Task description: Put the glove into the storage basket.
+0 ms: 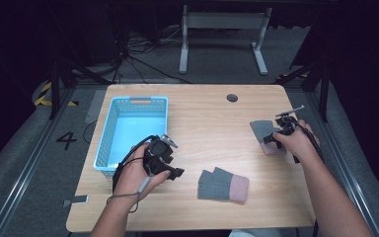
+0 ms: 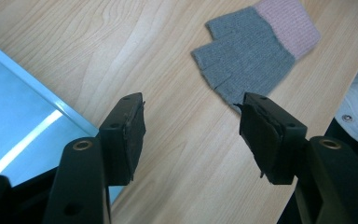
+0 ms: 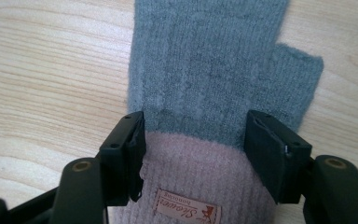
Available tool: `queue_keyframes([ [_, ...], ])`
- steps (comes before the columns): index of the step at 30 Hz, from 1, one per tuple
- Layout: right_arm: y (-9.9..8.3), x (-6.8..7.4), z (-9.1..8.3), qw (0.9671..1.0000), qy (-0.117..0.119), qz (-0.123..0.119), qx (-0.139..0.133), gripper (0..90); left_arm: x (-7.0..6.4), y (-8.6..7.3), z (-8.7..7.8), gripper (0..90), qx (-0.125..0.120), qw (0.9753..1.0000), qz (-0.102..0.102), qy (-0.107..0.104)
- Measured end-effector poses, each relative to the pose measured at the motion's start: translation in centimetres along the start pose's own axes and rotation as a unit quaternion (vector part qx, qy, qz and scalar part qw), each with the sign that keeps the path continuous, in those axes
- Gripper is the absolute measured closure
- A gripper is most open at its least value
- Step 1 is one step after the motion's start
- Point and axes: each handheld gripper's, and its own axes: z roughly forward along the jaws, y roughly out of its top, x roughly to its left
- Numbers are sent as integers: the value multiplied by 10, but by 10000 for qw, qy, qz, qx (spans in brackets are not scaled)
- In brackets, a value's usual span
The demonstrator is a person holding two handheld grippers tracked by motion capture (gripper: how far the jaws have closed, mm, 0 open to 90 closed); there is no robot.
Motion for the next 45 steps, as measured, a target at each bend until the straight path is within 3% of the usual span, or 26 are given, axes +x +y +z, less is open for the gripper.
queue_keyframes([
  [14, 2, -4, 1, 9998, 103, -45, 149, 480, -1, 0, 1, 410, 15, 10000, 25, 2],
  [16, 2, -2, 1, 9998, 62, -104, 166, 526, -1, 0, 1, 409, 15, 10000, 27, -2],
  [22, 2, -2, 0, 9991, 355, -115, 178, 689, -1, 0, 0, 410, -20, 10000, 12, -3],
  [33, 2, 0, -6, 9989, 381, -270, 38, 728, 1, 0, 0, 410, -15, 10000, -1, 7],
  [45, -3, 3, -36, 9968, 534, -507, -318, 726, -1, 3, 0, 410, -36, 10000, 51, -19],
])
